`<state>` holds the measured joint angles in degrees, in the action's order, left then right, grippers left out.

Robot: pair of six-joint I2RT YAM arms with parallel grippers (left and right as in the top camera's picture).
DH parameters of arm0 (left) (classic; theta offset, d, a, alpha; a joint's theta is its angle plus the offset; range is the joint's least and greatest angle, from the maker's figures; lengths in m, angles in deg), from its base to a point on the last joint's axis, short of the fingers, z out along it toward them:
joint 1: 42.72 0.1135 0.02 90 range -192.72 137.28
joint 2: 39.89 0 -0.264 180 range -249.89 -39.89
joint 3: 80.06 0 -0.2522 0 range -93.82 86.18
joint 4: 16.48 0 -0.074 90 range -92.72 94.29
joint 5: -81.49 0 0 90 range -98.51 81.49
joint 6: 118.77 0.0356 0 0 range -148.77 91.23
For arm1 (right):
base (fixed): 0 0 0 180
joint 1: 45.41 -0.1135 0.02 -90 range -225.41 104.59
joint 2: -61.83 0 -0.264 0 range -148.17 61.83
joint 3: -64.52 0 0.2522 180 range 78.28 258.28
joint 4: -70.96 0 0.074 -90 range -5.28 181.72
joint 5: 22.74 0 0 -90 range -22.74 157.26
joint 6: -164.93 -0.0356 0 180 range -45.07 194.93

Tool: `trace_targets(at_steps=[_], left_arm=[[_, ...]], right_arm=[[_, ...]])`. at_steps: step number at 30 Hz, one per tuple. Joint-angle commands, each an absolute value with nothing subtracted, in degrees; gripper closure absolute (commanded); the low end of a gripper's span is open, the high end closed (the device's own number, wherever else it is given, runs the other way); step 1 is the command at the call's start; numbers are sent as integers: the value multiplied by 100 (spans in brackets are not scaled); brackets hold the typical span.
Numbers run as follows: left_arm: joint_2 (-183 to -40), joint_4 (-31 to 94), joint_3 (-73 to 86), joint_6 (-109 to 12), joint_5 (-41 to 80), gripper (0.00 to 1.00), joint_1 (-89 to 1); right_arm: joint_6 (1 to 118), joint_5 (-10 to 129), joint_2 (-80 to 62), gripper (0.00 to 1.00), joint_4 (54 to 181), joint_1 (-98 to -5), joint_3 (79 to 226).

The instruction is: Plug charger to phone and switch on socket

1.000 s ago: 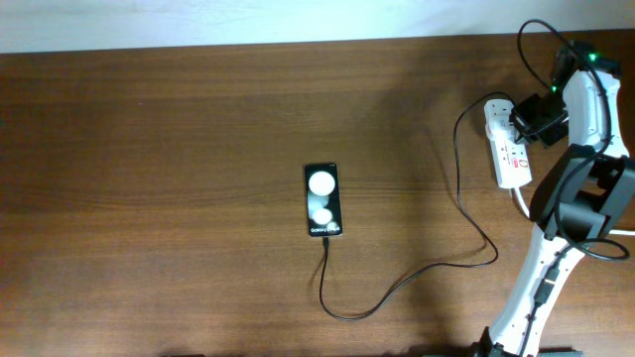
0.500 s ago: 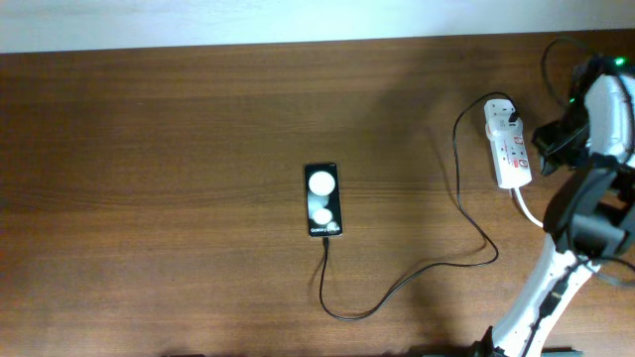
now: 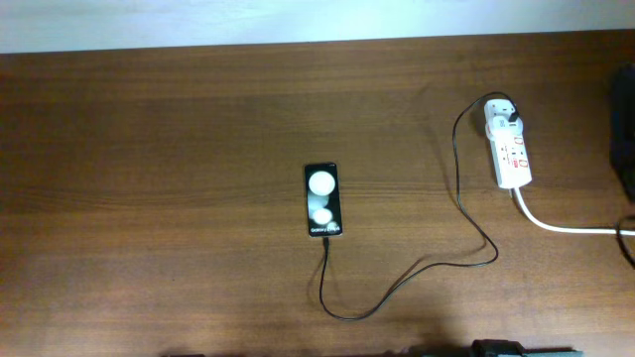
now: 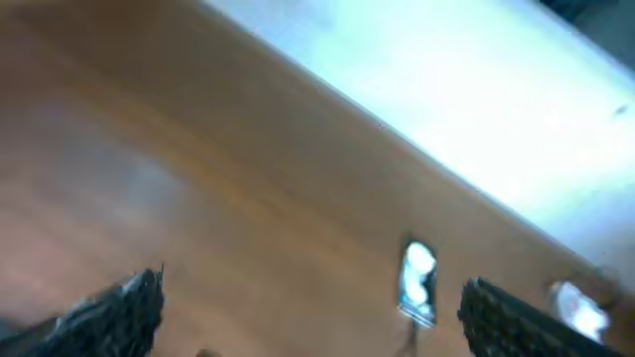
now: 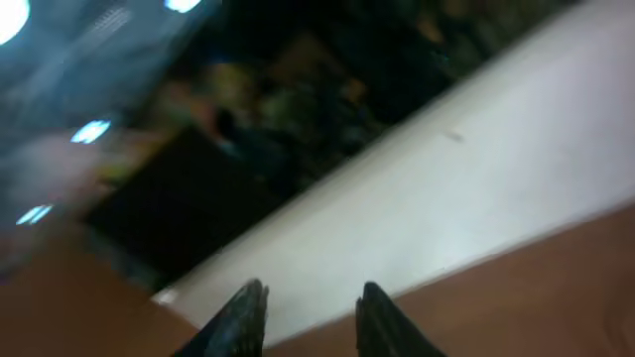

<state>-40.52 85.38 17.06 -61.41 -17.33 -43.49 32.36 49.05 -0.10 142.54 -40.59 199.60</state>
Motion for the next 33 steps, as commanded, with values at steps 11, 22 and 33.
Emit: trace_targets(at_steps=[11,22,33], left_arm=[[-4056,2289,6464,-4685,-2178,1,-4314],[-4056,374,8433,-4274,-1990,1,-4312],[-4021,372,8433,-4276,-1993,1,-4341]], right_arm=[[3571,4644,1872,32,14466,-4090,19311],[3569,4758,2254,29,14311,-4090,19133],[3573,5224,2589,21,14331,-4321,19131]])
